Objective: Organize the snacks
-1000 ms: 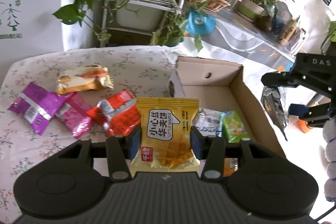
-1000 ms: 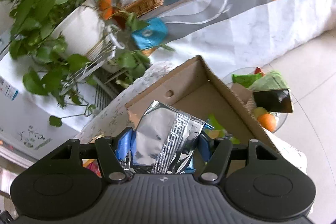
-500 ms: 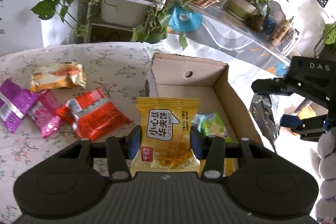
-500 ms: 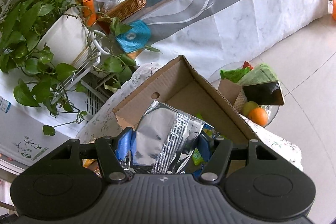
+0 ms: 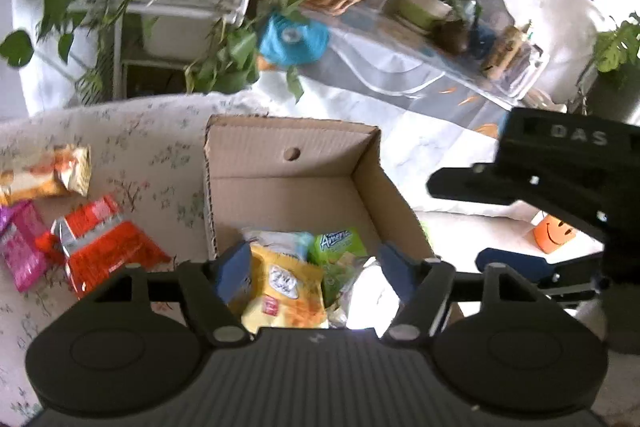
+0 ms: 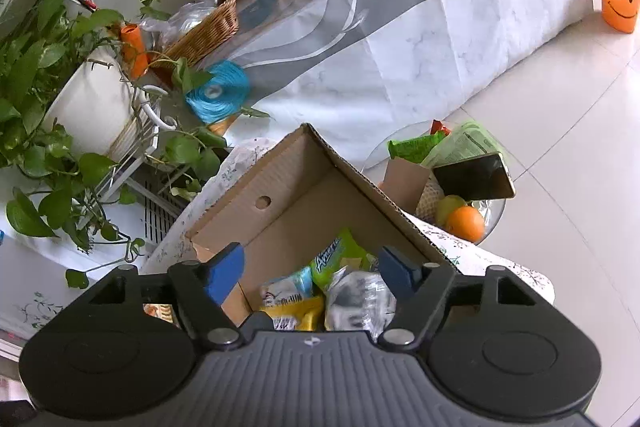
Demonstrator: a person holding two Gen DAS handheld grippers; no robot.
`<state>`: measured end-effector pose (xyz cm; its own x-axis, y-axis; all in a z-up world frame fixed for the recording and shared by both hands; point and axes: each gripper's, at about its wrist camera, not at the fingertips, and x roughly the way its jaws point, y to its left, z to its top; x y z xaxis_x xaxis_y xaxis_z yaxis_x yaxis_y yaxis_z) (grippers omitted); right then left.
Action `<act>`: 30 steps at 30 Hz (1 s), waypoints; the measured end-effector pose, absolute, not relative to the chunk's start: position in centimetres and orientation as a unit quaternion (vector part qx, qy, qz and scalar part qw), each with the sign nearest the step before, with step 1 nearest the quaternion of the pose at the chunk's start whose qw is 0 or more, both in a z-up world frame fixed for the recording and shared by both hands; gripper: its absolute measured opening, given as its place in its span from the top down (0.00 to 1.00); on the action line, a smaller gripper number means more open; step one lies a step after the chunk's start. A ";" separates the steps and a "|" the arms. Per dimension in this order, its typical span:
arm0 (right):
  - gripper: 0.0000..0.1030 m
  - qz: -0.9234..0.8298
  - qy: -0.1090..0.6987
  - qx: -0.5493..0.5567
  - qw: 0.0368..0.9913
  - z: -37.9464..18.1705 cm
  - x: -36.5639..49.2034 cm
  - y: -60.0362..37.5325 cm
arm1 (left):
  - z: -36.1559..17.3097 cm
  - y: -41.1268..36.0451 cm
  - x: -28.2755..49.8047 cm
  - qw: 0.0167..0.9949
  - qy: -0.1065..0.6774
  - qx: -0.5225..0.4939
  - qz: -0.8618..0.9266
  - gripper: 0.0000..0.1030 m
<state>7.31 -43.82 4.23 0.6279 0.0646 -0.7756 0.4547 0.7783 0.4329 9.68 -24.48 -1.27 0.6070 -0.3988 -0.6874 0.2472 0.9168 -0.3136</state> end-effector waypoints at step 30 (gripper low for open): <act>0.15 0.035 0.436 0.209 0.875 4.5 9.4 -36.4 | -0.4 -10.9 6.8 0.907 0.398 -0.062 -0.123 0.11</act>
<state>9.41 -36.39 4.54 0.6175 0.2439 -0.7478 0.1211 0.9099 0.3968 6.78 -10.91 -0.42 0.6524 -0.2722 -0.7073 0.1728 0.9621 -0.2109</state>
